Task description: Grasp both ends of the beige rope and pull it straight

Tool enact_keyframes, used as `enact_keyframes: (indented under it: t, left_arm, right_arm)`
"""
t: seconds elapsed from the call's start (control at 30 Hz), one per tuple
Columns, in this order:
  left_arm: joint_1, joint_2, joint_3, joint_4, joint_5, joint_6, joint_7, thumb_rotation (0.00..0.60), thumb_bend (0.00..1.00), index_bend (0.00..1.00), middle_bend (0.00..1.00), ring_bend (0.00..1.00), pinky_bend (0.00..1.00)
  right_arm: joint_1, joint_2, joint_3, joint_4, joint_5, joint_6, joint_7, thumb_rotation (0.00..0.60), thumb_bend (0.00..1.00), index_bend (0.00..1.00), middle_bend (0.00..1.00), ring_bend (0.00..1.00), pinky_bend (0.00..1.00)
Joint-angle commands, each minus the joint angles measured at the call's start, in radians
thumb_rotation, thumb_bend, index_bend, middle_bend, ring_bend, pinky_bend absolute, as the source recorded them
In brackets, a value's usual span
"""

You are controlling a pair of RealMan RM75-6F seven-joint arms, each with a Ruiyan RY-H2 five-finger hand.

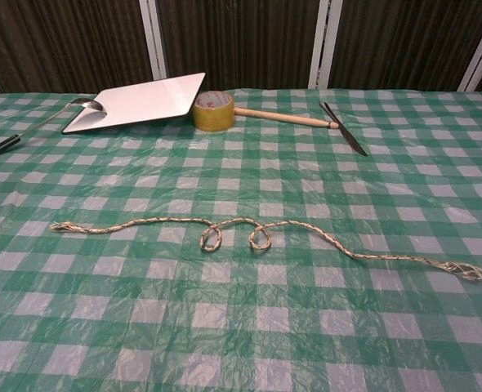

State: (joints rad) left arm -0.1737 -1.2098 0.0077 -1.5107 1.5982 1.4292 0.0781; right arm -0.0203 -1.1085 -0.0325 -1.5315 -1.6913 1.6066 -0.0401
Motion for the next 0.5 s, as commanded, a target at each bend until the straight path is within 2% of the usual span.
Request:
enact_keyframes:
  t: [0.03,0.27,0.37,0.5]
  left_arm:
    - [-0.012,-0.008,-0.001,0.002,-0.001,-0.018,0.008,0.6,0.43,0.0,0.0,0.0,0.08]
    - [-0.077,-0.06,0.004,0.017,0.027,-0.105,-0.042,0.6,0.43,0.0,0.0,0.0,0.08]
    - [-0.126,-0.129,-0.011,0.095,0.046,-0.144,-0.067,0.6,0.44,0.0,0.0,0.0,0.05]
    - [-0.179,-0.244,-0.018,0.239,0.081,-0.157,-0.164,0.6,0.47,0.01,0.0,0.0,0.01]
  right_arm:
    - [0.0,0.004,-0.003,0.001,-0.003,-0.003,0.008,0.6,0.32,0.0,0.0,0.0,0.0]
    - [-0.002,0.008,0.002,0.002,0.009,-0.001,0.019,0.6,0.32,0.0,0.0,0.0,0.0]
    - [0.007,0.0,0.003,0.002,0.017,-0.024,0.001,0.6,0.31,0.0,0.0,0.0,0.0]
    - [0.016,-0.009,0.009,-0.004,0.034,-0.048,-0.026,0.6,0.31,0.0,0.0,0.0,0.0]
